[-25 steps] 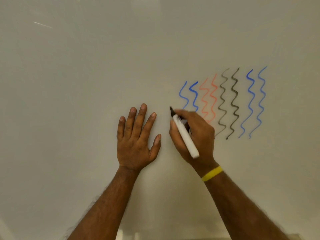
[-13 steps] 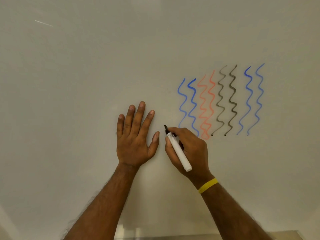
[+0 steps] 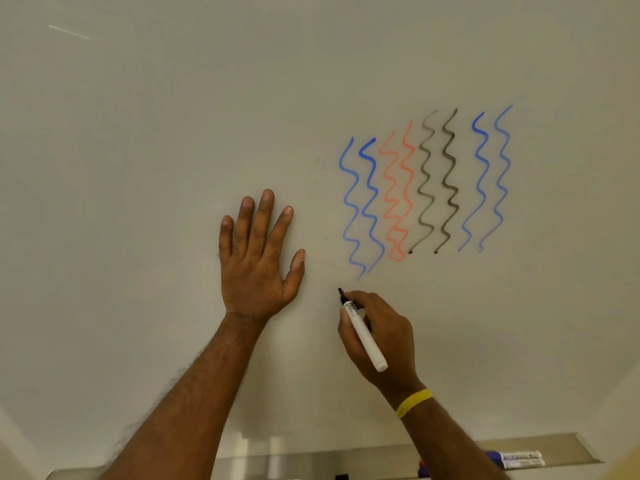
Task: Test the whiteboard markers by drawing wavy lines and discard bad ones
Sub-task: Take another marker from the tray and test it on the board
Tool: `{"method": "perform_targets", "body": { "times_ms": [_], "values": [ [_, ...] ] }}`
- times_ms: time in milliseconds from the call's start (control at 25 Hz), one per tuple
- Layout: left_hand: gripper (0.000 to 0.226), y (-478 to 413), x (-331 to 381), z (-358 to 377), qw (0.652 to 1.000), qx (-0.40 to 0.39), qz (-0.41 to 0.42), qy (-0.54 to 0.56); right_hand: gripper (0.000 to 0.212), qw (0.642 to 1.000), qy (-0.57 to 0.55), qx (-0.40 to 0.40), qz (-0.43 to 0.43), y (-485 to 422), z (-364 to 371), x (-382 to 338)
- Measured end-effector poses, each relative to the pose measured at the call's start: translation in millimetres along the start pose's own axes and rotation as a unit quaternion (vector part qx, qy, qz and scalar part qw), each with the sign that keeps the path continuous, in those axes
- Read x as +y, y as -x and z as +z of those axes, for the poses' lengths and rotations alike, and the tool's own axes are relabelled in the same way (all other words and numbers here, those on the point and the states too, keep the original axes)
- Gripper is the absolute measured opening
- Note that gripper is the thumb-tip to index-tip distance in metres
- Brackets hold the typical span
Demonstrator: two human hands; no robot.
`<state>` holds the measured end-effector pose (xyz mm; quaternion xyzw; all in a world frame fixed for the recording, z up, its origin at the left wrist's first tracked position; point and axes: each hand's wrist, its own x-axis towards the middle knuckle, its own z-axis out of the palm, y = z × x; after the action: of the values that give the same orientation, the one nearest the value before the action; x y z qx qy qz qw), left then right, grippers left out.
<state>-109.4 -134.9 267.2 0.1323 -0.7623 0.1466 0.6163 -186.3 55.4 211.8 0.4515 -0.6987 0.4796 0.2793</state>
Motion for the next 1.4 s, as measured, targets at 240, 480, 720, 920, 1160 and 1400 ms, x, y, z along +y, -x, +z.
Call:
{"method": "perform_targets", "body": {
  "times_ms": [240,480,720,920,1160,1400],
  "values": [
    [0.064,8.1,9.7,-3.5,0.999,-0.034,-0.03,0.013,0.019,0.989,-0.085,-0.019,0.116,26.5,-10.0,10.5],
    [0.07,77.8,42.4,-7.8,0.99,-0.123,-0.047,0.048,0.013,0.918,-0.294,-0.005,0.267,55.5,-22.2,16.5],
    [0.07,162.9,86.7,-21.1,0.956,-0.273,-0.022,0.104,0.009,0.848,-0.366,-0.005,0.384,101.2,-33.7,34.0],
    [0.069,229.8,111.9,-28.4,0.891,-0.436,0.006,0.124,0.01,0.815,-0.345,-0.015,0.465,146.7,-47.1,55.5],
    [0.072,297.2,123.3,-23.2,0.793,-0.592,0.014,0.141,0.008,0.764,-0.318,-0.035,0.561,201.6,-53.7,80.1],
    [0.072,327.5,140.8,-8.7,0.684,-0.708,-0.016,0.172,0.009,0.716,-0.295,-0.052,0.631,237.5,-58.2,86.2]
  ]
}}
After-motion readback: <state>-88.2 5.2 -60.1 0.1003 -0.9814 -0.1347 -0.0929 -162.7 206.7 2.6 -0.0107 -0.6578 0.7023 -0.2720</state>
